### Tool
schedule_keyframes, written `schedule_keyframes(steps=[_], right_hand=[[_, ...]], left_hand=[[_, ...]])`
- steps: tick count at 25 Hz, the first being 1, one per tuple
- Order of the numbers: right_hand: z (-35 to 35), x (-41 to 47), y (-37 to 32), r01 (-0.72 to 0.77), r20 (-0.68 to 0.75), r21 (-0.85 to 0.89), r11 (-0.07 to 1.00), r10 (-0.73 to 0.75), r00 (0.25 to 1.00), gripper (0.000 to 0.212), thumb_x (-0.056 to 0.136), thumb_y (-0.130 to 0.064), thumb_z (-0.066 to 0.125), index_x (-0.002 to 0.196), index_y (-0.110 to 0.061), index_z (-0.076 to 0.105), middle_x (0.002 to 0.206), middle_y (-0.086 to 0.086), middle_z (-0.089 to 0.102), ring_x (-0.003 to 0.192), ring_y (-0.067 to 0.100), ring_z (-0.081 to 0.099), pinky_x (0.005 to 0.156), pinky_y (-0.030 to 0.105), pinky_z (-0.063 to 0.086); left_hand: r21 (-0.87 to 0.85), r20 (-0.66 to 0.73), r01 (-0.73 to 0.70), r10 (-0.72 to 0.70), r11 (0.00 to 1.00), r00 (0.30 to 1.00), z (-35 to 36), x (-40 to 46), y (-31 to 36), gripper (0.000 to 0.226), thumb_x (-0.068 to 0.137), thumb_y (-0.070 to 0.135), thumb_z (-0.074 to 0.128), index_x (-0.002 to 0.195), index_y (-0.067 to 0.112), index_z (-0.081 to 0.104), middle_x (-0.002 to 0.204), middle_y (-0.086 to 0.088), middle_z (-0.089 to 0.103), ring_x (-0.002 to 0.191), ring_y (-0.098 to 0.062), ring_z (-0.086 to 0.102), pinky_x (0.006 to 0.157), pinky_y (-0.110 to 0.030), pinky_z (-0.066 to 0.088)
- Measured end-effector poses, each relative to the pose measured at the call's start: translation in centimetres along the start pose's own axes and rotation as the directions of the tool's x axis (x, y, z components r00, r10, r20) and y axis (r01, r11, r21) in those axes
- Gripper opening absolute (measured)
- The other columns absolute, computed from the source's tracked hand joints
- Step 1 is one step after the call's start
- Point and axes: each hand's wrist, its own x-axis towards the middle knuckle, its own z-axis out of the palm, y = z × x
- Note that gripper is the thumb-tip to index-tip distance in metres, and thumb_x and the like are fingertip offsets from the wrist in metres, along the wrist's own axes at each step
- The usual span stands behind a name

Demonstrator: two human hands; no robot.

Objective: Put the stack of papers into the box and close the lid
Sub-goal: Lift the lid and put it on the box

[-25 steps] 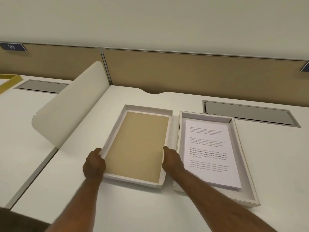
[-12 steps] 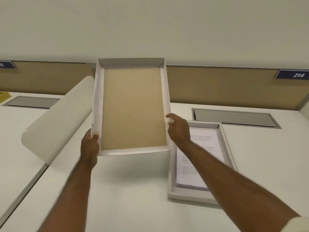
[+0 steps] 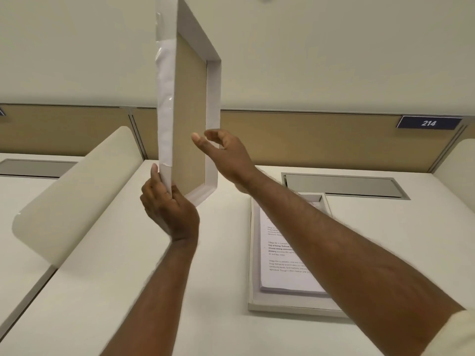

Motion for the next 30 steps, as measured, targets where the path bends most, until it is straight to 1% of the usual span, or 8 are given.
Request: schedule_keyframes(steps=[3,8,14,17,21,23,27,30], right_hand=[[1.2,-0.8,-1.5,-0.026,-0.047,0.117,0.993,0.032,0.998,0.072,0.071,-0.057,0.073,0.127,-0.015,0.054,0.128,0.000,0.062,0.117,0.012,0.058,0.099,0.032,0.050],[1.0,-1.7,-0.5,0.055,-0.416,-0.008,0.998,-0.053,0.908,0.035,0.069,-0.030,0.077,0.091,-0.023,0.050,0.070,-0.017,0.055,0.064,-0.003,0.056,0.054,0.011,0.043],[-4.5,-2.2,2.0,0.062,-0.479,0.021,0.998,-0.044,0.877,0.033,0.062,-0.016,0.073,0.088,-0.018,0.053,0.072,-0.010,0.058,0.064,0.013,0.059,0.056,0.023,0.052],[-7.8,-2.8,3.5,0.048,-0.398,0.199,0.979,0.036,0.917,0.038,0.057,-0.015,0.071,0.093,-0.011,0.061,0.085,0.002,0.069,0.076,0.023,0.067,0.067,0.037,0.059],[-12.4,-3.9,5.6,0.049,-0.248,0.398,0.916,0.056,0.967,0.032,0.058,0.000,0.063,0.088,-0.012,0.066,0.082,0.004,0.071,0.073,0.022,0.067,0.066,0.040,0.058],[-14.4,-4.4,6.5,0.018,-0.166,0.467,0.884,0.068,0.984,0.037,0.059,0.004,0.059,0.094,-0.007,0.065,0.082,0.007,0.069,0.071,0.024,0.066,0.065,0.037,0.057],[-17.8,-5.0,9.1,-0.077,-0.035,0.506,0.859,0.109,0.993,0.051,0.059,0.002,0.052,0.110,0.000,0.059,0.087,0.012,0.066,0.072,0.026,0.064,0.064,0.034,0.056],[-19.3,-4.9,11.8,-0.108,-0.060,0.506,0.856,0.159,0.985,0.049,0.061,-0.002,0.050,0.110,-0.001,0.059,0.089,0.013,0.063,0.074,0.026,0.061,0.066,0.034,0.053]], left_hand=[[0.080,0.008,-0.053,0.053,0.995,0.999,0.8,-2.1,2.0,0.043,0.095,0.015,0.044,0.135,0.006,0.056,0.120,-0.014,0.065,0.109,-0.034,0.059,0.083,-0.036,0.040],[0.127,0.125,-0.194,0.178,0.973,0.976,2.1,-5.5,4.0,0.041,0.090,0.017,0.067,0.128,0.004,0.062,0.115,-0.010,0.068,0.102,-0.028,0.062,0.081,-0.039,0.043],[-0.096,0.478,-0.323,0.328,0.941,0.814,2.1,-9.4,4.5,0.068,0.089,0.045,0.050,0.145,0.010,0.035,0.147,-0.009,0.043,0.135,-0.022,0.039,0.106,-0.036,0.032],[-0.284,0.490,-0.208,0.329,0.936,0.807,2.1,-8.4,1.9,0.061,0.091,0.046,0.041,0.143,0.016,0.034,0.144,-0.002,0.042,0.131,-0.025,0.044,0.103,-0.037,0.035],[-0.108,0.471,0.096,-0.034,0.990,0.881,4.6,-3.4,-0.8,0.062,0.089,0.050,0.040,0.139,0.014,0.042,0.139,-0.006,0.048,0.123,-0.029,0.049,0.105,-0.046,0.036],[0.029,0.571,0.185,-0.168,0.982,0.804,6.2,-0.7,-2.0,0.064,0.088,0.053,0.042,0.138,0.014,0.046,0.139,-0.008,0.052,0.126,-0.031,0.050,0.107,-0.048,0.038],[-0.065,0.884,0.544,-0.205,0.837,0.420,8.0,2.0,-2.8,0.060,0.094,0.059,0.040,0.132,0.015,0.057,0.130,-0.006,0.065,0.119,-0.025,0.063,0.098,-0.044,0.050],[-0.094,0.900,0.584,-0.183,0.806,0.397,9.2,0.6,-1.8,0.045,0.096,0.055,0.041,0.116,0.024,0.066,0.109,0.006,0.076,0.097,-0.009,0.073,0.081,-0.030,0.059]])
